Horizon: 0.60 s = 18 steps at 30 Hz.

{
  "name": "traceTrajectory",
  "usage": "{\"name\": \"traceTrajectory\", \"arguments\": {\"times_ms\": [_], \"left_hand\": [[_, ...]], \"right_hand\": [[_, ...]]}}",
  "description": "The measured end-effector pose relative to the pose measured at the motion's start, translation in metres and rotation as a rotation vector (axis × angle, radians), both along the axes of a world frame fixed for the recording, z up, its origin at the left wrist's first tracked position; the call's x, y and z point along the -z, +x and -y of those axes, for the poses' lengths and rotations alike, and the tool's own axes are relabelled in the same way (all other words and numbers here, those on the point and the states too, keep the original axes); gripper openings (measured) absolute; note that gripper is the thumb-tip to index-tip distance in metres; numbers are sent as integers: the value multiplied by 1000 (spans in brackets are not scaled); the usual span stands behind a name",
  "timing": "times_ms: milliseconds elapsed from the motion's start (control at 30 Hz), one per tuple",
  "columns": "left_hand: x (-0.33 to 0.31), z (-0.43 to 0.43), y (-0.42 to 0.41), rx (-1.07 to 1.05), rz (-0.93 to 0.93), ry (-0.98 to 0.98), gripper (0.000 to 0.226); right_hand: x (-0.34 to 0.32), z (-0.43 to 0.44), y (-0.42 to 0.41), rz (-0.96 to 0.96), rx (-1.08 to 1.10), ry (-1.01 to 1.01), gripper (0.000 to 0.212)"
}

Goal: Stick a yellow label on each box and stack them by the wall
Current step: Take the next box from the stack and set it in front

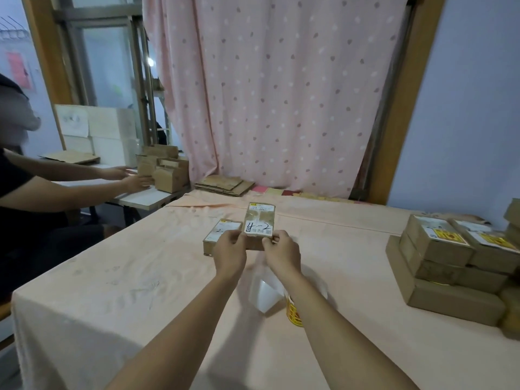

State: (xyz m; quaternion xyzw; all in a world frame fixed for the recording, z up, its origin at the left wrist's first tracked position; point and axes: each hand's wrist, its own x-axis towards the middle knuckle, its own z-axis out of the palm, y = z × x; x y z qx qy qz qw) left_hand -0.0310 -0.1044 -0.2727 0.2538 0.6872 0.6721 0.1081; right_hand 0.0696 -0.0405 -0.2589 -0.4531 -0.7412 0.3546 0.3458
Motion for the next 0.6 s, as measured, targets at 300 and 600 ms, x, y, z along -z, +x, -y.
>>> {"name": "traceTrajectory", "arguments": {"times_ms": [300, 600], "left_hand": [[-20, -10, 54, 92, 50, 52, 24], [-12, -16, 134, 260, -100, 26, 24]], "right_hand": [[-20, -2, 67, -327, 148, 41, 7], [-4, -1, 153, -403, 270, 25, 15]]}}
